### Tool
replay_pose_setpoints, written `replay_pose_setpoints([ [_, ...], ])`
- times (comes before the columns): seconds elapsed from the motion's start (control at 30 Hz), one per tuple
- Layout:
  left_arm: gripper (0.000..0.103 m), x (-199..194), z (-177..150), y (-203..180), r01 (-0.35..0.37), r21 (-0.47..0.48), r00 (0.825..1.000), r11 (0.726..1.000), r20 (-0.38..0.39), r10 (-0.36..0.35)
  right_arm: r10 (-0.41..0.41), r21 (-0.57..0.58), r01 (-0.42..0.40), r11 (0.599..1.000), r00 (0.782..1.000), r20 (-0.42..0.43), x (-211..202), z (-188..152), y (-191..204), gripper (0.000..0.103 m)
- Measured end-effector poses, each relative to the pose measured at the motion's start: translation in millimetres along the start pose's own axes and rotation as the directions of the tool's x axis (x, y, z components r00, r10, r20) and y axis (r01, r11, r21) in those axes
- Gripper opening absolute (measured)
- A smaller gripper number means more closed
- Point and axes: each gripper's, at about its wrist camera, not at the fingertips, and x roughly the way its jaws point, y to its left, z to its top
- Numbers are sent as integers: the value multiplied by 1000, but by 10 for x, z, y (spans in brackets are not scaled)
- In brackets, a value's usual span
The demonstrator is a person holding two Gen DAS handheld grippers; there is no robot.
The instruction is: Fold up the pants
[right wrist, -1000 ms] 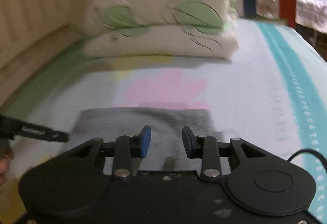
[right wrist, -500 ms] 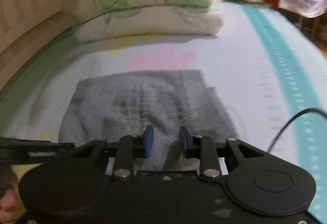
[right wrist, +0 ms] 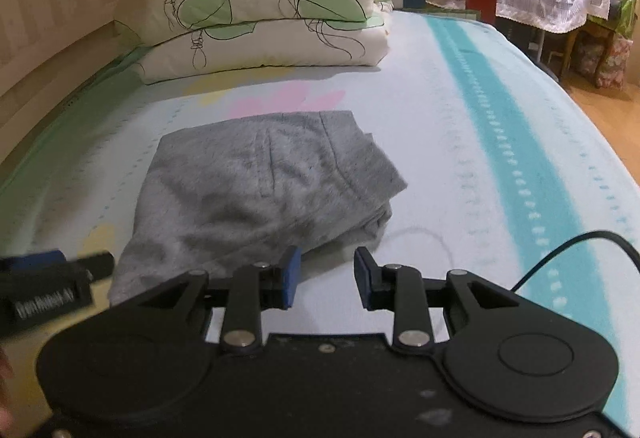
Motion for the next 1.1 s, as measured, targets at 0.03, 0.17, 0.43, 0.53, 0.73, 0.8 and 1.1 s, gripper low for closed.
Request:
replay_pose_setpoints([
  [0.03,58,-2,-27,9,4,-2,1000,1000,-8,-4,1,3,-1,1000,1000,-3,-23,-19,24,32],
  [0.17,58,32,-77,82,12,-38,1000,999,-28,-13,-6,0,6,1000,1000,-3,-38,-40,62,32],
  [0.43,58,133,-116,149,5,-68,999,998,-44,-8,-36,-31,36,999,999,0,-23,-47,117,32],
  [0.53,58,140,-116,145,12,-65,999,998,-46,-15,-44,-40,44,998,999,-1,-23,-54,128,32],
  [0.73,58,127,-116,141,2,-57,999,998,-38,-5,-38,-40,38,998,999,-1,-42,-61,112,32],
  [0.8,58,120,-117,134,-2,-53,999,999,-34,0,-35,-41,35,999,999,3,-52,-61,111,32],
  [1.1,58,87,-118,130,-4,-36,1000,999,-18,4,-27,-53,27,998,999,18,-88,-50,139,32],
])
